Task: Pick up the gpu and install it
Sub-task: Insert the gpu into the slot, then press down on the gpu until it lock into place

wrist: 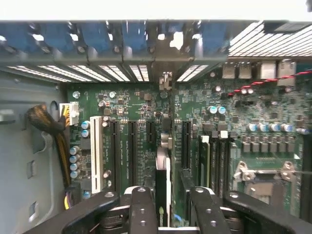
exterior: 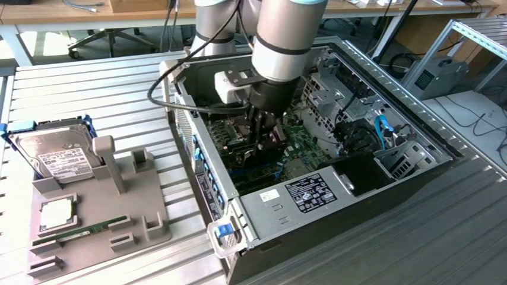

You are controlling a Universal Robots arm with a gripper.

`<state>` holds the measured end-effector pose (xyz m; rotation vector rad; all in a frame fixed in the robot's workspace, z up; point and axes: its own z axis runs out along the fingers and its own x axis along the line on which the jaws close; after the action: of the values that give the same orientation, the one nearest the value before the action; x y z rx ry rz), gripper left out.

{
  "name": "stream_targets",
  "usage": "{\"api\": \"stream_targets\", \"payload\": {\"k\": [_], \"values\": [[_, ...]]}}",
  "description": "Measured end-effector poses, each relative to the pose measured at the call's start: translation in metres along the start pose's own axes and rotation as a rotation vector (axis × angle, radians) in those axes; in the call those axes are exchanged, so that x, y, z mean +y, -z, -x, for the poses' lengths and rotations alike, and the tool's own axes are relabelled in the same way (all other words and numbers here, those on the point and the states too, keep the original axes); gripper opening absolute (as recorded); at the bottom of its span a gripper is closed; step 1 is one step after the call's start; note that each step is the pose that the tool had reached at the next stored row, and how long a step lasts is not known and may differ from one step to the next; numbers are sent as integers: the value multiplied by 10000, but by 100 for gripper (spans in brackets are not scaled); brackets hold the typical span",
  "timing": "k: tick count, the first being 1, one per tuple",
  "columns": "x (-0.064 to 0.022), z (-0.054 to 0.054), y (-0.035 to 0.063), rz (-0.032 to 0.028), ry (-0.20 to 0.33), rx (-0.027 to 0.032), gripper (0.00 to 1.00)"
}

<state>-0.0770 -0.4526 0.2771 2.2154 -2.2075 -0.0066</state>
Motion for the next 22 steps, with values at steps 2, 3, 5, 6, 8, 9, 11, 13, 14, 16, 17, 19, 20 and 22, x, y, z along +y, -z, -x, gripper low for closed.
{"api": "stream_targets", "payload": {"k": [2,3,5,6,8,9,11,13,14,16,17,19,20,22], "values": [[1,20,92,0,0,35,34],[1,36,131,-1,2,74,34],[-7,62,160,3,2,152,34],[-24,66,161,16,3,155,33],[-62,71,161,76,2,154,26],[-80,73,161,106,3,154,20],[-116,76,162,165,3,154,14],[-171,77,163,246,4,154,11],[-187,76,162,271,5,152,11],[-197,76,163,287,5,154,11],[-197,77,163,287,5,154,11],[-197,77,163,287,5,154,11],[-198,77,163,287,5,154,11],[-192,77,163,288,5,159,11]]}}
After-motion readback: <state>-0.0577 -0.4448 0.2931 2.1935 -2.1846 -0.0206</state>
